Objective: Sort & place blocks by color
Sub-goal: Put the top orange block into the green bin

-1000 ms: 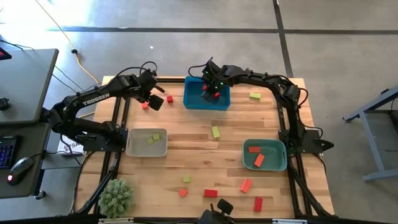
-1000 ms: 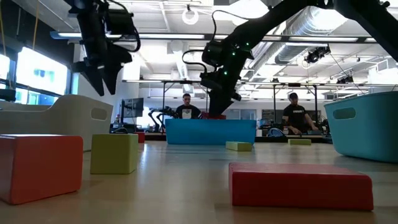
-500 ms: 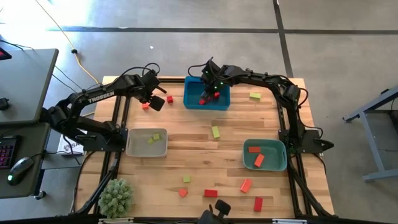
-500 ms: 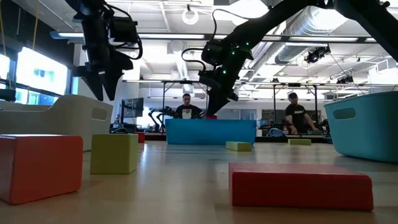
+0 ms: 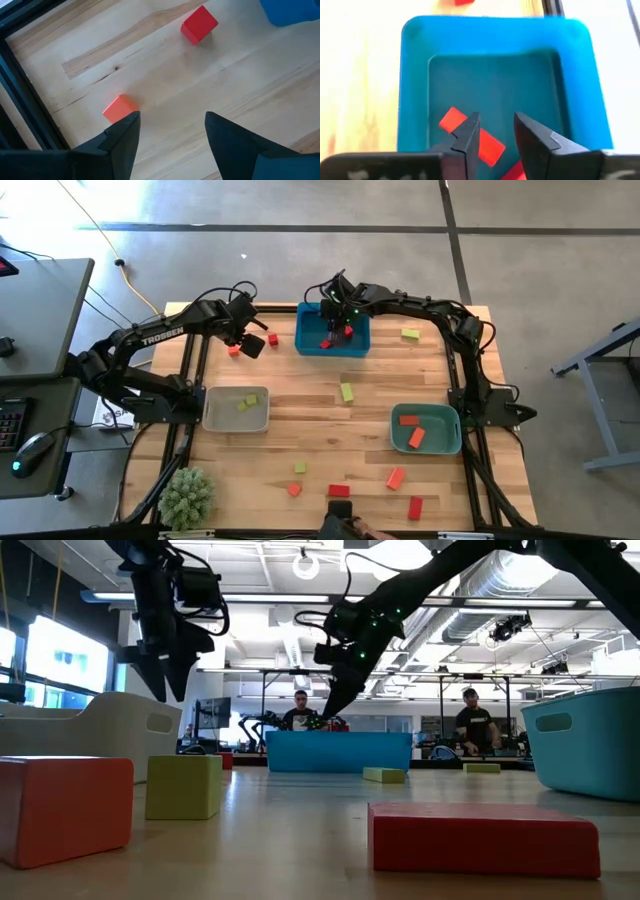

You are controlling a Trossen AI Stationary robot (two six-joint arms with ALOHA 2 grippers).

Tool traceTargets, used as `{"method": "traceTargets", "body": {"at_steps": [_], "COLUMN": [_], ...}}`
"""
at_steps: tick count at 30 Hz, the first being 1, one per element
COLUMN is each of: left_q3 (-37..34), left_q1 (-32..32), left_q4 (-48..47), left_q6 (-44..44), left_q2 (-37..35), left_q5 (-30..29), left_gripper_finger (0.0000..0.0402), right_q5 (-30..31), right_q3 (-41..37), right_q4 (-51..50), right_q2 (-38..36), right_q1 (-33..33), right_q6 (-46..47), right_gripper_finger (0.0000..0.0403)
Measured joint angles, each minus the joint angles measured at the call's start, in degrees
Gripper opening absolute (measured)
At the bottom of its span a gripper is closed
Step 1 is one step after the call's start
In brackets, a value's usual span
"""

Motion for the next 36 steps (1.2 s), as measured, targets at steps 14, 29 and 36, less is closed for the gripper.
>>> {"method": "traceTargets", "body": {"at_steps": [14,29,36], "left_q3": [0.00,0.00,0.00], "left_q1": [-0.20,4.62,7.44], "left_q4": [-0.08,-0.31,-0.35], "left_q6": [-2.98,-1.63,-0.22], "left_q2": [-0.02,3.91,9.03], "left_q5": [0.32,5.57,8.52], "left_gripper_finger": [0.0213,0.0213,0.0218], "right_q5": [8.74,2.37,2.37], "right_q3": [0.00,0.02,0.02], "right_q4": [0.69,3.46,4.50], "right_q2": [-0.04,-0.15,-0.22], "right_q1": [-0.39,-3.44,-2.90], "right_q6": [-0.93,9.02,11.51], "right_gripper_finger": [0.0119,0.0119,0.0119]}}
